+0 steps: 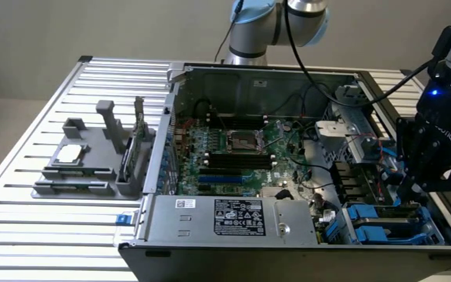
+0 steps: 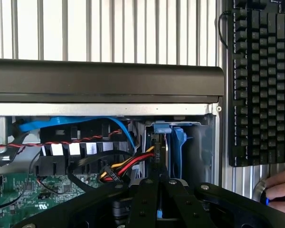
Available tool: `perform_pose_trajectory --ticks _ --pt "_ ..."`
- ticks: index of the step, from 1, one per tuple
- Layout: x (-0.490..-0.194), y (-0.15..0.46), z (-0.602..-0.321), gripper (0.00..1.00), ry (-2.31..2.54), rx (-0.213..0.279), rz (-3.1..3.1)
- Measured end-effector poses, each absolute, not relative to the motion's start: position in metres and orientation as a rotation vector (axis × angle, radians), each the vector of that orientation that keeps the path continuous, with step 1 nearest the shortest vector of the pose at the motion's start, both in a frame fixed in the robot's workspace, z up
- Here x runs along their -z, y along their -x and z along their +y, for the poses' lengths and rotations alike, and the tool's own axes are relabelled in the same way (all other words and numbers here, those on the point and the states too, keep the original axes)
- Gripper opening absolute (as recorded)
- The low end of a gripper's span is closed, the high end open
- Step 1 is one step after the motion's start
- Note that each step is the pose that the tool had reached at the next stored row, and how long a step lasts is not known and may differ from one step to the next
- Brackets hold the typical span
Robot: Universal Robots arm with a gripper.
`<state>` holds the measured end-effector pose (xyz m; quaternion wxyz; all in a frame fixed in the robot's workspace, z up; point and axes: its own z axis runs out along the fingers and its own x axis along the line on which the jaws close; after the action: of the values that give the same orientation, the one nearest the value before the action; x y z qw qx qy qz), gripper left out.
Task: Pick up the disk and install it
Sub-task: 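Insert the first disk wire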
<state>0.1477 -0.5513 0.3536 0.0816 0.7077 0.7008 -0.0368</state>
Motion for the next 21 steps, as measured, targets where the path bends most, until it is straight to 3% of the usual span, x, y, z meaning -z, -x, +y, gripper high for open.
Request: perform_pose_trajectory --ticks 11,13,15,16,21 --pt "-0.3537 -0.1514 -0.5514 0.11 -2.112 0.137 2.107" --pt "-0.3536 -0.1515 -0.5513 0.18 -2.112 0.138 2.108" --pt "-0.3537 -0.1516 -0.5513 0.18 -2.112 0.14 2.11" --pt "-0.3538 -0.1518 -0.5513 0.25 -2.112 0.141 2.11" --pt "-0.3538 -0.1543 -0.5513 0.25 -2.111 0.143 2.112"
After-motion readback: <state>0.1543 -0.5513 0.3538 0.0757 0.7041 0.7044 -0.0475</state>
